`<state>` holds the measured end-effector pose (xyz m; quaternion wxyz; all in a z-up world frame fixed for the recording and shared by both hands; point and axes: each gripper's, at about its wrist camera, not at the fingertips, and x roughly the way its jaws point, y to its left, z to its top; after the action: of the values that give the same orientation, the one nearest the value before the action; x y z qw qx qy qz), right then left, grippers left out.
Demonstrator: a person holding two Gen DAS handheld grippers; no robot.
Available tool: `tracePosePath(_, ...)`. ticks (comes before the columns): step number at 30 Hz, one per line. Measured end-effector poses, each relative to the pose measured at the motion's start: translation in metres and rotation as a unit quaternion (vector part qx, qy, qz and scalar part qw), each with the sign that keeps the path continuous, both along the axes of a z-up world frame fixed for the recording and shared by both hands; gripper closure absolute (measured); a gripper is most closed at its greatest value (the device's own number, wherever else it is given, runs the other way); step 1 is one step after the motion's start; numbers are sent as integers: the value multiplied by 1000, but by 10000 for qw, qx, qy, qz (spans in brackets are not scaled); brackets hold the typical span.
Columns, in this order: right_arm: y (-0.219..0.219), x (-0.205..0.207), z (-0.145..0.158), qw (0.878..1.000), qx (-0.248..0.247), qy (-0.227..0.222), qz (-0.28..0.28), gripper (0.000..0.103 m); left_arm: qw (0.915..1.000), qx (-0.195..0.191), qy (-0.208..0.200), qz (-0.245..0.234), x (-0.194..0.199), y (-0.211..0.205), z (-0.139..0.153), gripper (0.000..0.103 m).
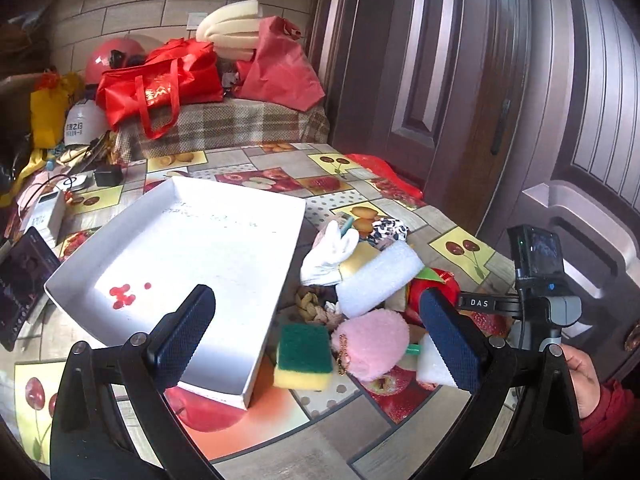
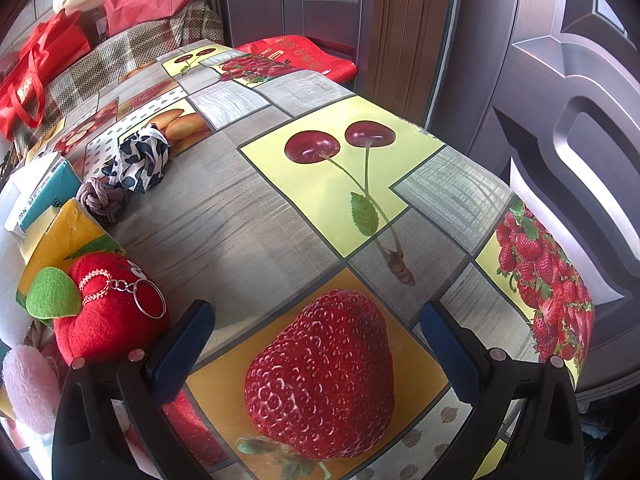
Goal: Organize soft objects
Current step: 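Move the left tool toward the green sponge while the right tool approaches the white foam block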
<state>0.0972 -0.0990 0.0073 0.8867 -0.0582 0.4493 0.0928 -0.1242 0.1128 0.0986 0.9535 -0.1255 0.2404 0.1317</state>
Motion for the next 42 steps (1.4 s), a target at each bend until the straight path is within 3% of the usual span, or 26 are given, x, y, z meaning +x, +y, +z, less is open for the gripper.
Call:
tracePosePath(4, 2, -1, 0, 10000, -21, -6, 1, 0, 9997, 101, 99, 176, -4, 18, -5, 0)
tracePosePath(9, 0, 0, 0, 10000, -8, -1, 0, 0, 9969, 243, 455, -592, 10, -3, -24, 0)
tracePosePath(14, -1, 1, 1, 10000, 24, 5, 48, 0, 9859, 599, 808, -1338, 17, -33, -47, 0)
tracePosePath(17, -3, 4, 2, 9979, 20, 14, 643, 0, 9796, 759, 967, -1590, 15, -43, -58, 0)
tracePosePath(20, -23, -1, 13, 9922, 672, -73, 1049, 0, 9785, 603, 1024, -1684, 17, -42, -67, 0)
tracePosePath(22, -43, -11, 31, 9824, 1246, -423, 1324, 0, 9781, 488, 1071, -1716, 22, -40, -72, 0)
tracePosePath(26, -67, -34, 66, 9555, 1762, -1412, 1900, 0, 9798, 687, 1046, -1559, 38, -38, -68, 0)
tracePosePath(28, -71, -37, 70, 9366, 2231, -1502, 2247, 0, 9800, 650, 1000, -1594, 47, -34, -65, 0)
tracePosePath(30, -65, -35, 66, 9251, 2470, -1171, 2636, 0, 9782, 565, 1157, -1627, 56, -31, -69, 0)
tracePosePath(33, -44, -39, 59, 9185, 2236, -847, 3150, 0, 9718, 383, 1480, -1796, 63, -31, -80, 1)
tracePosePath(38, -16, -74, 51, 8899, 1318, -763, 4299, 0, 9582, 419, 1569, -2354, 42, -59, -84, 1)
tracePosePath(42, 2, -91, 35, 8645, 784, -535, 4935, 0, 9640, 547, 1297, -2255, 20, -69, -71, 0)
